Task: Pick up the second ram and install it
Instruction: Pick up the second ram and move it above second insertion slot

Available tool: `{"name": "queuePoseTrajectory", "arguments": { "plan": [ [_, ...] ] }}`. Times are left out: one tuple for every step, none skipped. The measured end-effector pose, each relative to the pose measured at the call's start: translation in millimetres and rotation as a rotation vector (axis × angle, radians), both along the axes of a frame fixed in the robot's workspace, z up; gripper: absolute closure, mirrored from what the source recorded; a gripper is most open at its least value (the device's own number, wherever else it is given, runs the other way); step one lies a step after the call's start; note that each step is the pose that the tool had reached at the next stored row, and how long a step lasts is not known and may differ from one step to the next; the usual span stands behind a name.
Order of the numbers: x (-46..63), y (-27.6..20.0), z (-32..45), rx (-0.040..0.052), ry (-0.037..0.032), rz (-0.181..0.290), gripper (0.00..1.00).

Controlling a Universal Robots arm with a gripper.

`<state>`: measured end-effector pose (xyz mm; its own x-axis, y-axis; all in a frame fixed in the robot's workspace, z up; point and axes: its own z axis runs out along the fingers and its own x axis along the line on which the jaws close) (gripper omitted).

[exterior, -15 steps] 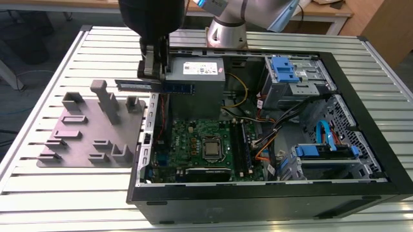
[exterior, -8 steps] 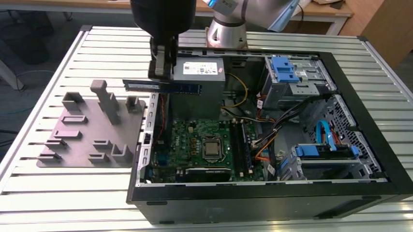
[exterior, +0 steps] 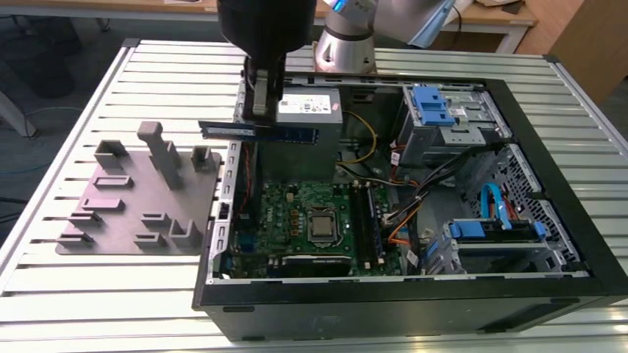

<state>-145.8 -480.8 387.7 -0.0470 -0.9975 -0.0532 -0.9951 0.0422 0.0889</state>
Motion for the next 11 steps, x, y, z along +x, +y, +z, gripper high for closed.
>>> {"name": "queuePoseTrajectory", "arguments": {
  "plan": [
    [1.6, 0.0, 0.0, 0.0000, 0.0002, 0.000, 0.89],
    [3.2, 0.0, 0.0, 0.0000, 0.0004, 0.000, 0.89],
    [4.8, 0.0, 0.0, 0.0000, 0.0006, 0.000, 0.89],
    [6.4, 0.0, 0.0, -0.0001, 0.0009, 0.000, 0.89],
    [8.2, 0.0, 0.0, -0.0001, 0.0012, 0.000, 0.89],
    [10.2, 0.0, -0.1, 0.0000, 0.0014, 0.000, 0.89],
    [12.2, 0.0, -0.1, 0.0000, 0.0017, 0.000, 0.89],
    [14.0, 0.0, -0.1, 0.0000, 0.0021, 0.000, 0.89],
    [16.0, 0.0, -0.1, -0.0001, 0.0024, 0.000, 0.89],
    [17.8, 0.0, -0.1, -0.0001, 0.0027, 0.000, 0.89],
    [19.6, 0.0, -0.1, 0.0000, 0.0030, 0.000, 0.89]
  ]
}}
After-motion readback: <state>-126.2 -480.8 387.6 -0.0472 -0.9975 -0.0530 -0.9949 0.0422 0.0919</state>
